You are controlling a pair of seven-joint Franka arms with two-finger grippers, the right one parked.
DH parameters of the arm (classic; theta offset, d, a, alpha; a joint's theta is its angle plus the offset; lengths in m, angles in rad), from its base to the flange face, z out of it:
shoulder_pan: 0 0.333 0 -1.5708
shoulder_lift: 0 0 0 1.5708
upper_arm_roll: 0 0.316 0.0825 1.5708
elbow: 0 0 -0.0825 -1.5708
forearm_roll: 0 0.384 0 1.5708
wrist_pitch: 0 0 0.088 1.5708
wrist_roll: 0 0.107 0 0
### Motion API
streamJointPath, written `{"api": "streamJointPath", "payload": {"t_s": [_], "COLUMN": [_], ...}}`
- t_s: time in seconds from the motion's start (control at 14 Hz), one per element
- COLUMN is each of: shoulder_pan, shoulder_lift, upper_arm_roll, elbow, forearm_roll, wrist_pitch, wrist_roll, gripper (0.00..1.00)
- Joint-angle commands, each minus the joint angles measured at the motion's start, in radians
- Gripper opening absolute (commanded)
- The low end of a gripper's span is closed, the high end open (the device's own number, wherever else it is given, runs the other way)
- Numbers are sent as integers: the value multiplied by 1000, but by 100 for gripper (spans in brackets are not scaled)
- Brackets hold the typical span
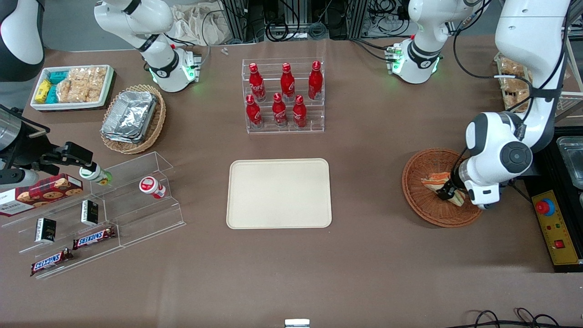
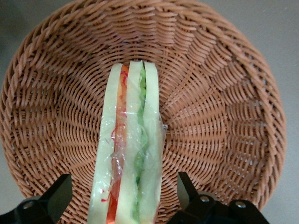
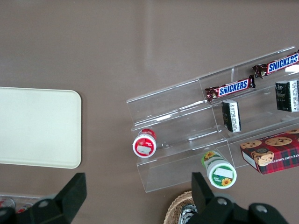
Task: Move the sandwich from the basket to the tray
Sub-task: 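Close the left gripper on the sandwich and lift it from the basket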
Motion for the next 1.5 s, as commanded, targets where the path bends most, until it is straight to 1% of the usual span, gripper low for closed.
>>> {"api": "streamJointPath", "payload": {"t_s": [0.0, 0.07, 0.14, 0.21, 0.36, 0.64, 0.79, 1.0, 1.14, 1.21, 1.36, 1.43], "shoulder_pan": [-3, -2, -2, -3, -5, -6, -5, -3, 6, 6, 4, 6], "shoulder_lift": [5, 7, 6, 9, 19, 7, -1, -10, -27, -48, -79, -83], "upper_arm_roll": [2, 2, 1, 1, -1, -15, -33, -42, -74, -77, -88, -100], "elbow": [-11, -6, 1, 11, 40, 72, 150, 332, 446, 481, 547, 584], "forearm_roll": [26, 26, 26, 25, 25, 26, 26, 23, 22, 16, -6, -39], "wrist_pitch": [32, 32, 32, 34, 31, 8, -107, -370, -513, -569, -603, -636], "wrist_roll": [-30, -33, -35, -55, -105, -101, -99, -32, 12, 75, 231, 297], "gripper": [69, 39, 12, 0, 0, 0, 0, 0, 0, 0, 0, 0]}}
